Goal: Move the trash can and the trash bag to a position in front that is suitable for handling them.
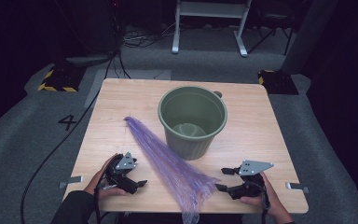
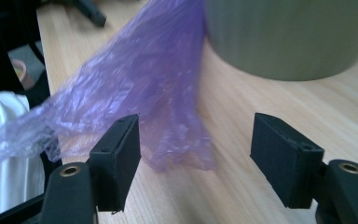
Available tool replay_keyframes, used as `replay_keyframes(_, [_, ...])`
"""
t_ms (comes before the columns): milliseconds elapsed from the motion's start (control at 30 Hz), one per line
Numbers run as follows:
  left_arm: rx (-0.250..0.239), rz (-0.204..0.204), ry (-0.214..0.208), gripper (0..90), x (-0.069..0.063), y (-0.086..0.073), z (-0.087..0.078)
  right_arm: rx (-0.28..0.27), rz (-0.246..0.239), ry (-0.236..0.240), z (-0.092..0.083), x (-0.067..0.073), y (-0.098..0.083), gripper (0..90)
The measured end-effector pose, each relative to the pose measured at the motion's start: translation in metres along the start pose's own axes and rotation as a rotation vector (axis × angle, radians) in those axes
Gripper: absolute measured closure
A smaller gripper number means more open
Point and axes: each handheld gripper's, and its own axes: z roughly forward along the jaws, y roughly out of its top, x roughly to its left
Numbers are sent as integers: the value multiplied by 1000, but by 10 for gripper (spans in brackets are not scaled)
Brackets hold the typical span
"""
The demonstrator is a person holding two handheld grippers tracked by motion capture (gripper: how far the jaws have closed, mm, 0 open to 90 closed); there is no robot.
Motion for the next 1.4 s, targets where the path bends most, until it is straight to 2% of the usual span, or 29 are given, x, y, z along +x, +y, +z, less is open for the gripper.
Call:
replay_keyframes(100, [-1, -1, 1, 65, 0, 0, 0, 11, -13, 14, 7, 2, -2, 352])
replay_keyframes(133, [0, -1, 2, 65, 1, 0, 0, 26, -25, 10, 15, 2, -5, 351])
replay_keyframes(233, [0, -3, 2, 64, 1, 0, 0, 30, -22, 12, 20, 1, -6, 350])
replay_keyframes(267, [0, -2, 1, 63, 1, 0, 0, 40, -49, -10, 24, 2, -5, 383])
replay_keyframes(300, [1, -2, 2, 63, 1, 0, 0, 40, -55, -16, 26, 2, -5, 401])
replay_keyframes(433, [3, -5, 2, 63, 2, 0, 0, 58, -85, -39, 31, 0, -6, 633])
replay_keyframes(500, [3, -7, 3, 62, 2, 0, 0, 70, -99, -53, 33, -1, -7, 713])
replay_keyframes(533, [3, -7, 3, 63, 2, 0, 0, 70, -99, -53, 33, -1, -7, 713])
replay_keyframes(567, [3, -6, 4, 62, 2, 0, 0, 76, -96, -64, 35, -3, -8, 792])
replay_keyframes(667, [2, -7, 5, 63, 2, 0, 0, 61, -91, -78, 32, -7, -9, 860])
replay_keyframes(900, [2, -15, 13, 62, 5, -3, -3, 56, -34, -134, 22, -25, -14, 879])
replay_keyframes(933, [0, -20, 21, 62, 9, -5, -5, 53, -4, -162, 17, -36, -18, 880])
replay_keyframes(1100, [1, -32, 34, 63, 14, -10, -10, 50, 36, -225, 6, -55, -23, 879])
replay_keyframes(1133, [1, -38, 38, 63, 17, -13, -13, 40, 59, -260, -2, -66, -25, 880])
replay_keyframes(1200, [1, -43, 43, 64, 19, -16, -16, 25, 85, -287, -8, -75, -27, 879])
replay_keyframes(1333, [1, -45, 46, 64, 21, -18, -17, 28, 108, -352, -16, -90, -30, 846])
replay_keyframes(1367, [1, -45, 46, 63, 21, -18, -17, 28, 108, -352, -16, -90, -30, 846])
replay_keyframes(1400, [1, -49, 50, 63, 22, -19, -18, 31, 117, -381, -19, -97, -31, 828])
